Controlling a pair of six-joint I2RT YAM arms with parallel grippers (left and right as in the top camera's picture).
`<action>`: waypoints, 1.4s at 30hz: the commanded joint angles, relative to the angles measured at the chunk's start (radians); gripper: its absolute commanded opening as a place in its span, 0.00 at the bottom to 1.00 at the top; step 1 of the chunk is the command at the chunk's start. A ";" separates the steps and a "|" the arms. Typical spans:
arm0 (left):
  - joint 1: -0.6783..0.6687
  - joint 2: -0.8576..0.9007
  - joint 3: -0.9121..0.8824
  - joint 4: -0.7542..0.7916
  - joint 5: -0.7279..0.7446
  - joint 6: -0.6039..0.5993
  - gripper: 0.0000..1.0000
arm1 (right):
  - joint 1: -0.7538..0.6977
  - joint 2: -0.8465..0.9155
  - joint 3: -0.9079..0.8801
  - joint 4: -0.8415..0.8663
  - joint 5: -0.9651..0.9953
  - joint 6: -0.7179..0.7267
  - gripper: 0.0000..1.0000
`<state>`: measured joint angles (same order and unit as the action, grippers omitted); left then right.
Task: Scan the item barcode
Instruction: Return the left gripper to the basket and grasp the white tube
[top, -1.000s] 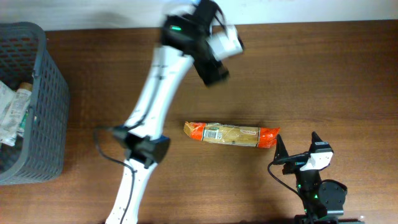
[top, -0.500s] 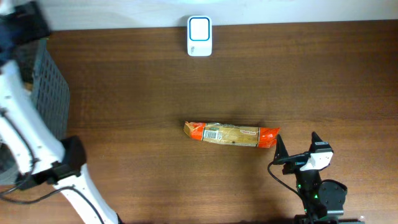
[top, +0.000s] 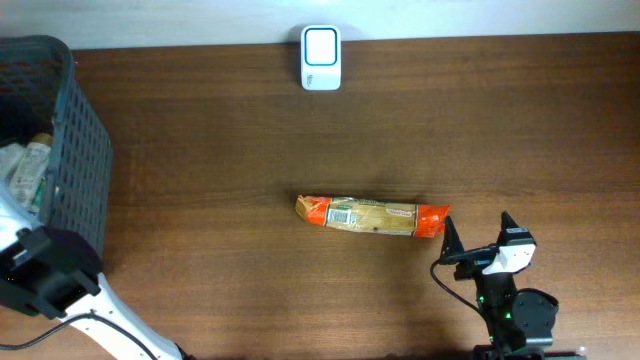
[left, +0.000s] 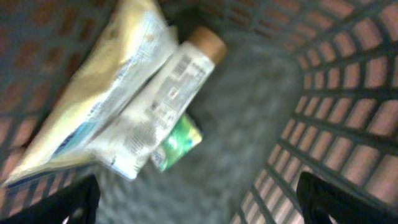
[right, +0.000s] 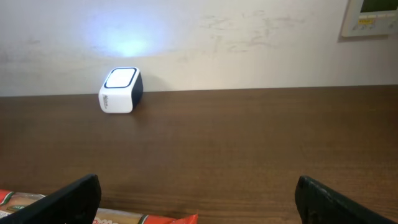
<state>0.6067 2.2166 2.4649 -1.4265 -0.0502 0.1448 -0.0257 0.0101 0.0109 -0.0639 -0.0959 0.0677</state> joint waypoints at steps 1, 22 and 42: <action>0.005 -0.011 -0.206 0.093 0.042 0.243 0.99 | -0.008 -0.007 -0.005 -0.003 -0.005 -0.005 0.99; 0.044 -0.010 -0.577 0.571 -0.175 0.433 0.98 | -0.008 -0.007 -0.005 -0.004 -0.005 -0.005 0.99; 0.085 -0.010 -0.705 0.758 -0.174 0.432 0.84 | -0.008 -0.007 -0.005 -0.004 -0.005 -0.005 0.99</action>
<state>0.6765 2.2177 1.7706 -0.6823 -0.2142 0.5613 -0.0257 0.0101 0.0109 -0.0639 -0.0959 0.0673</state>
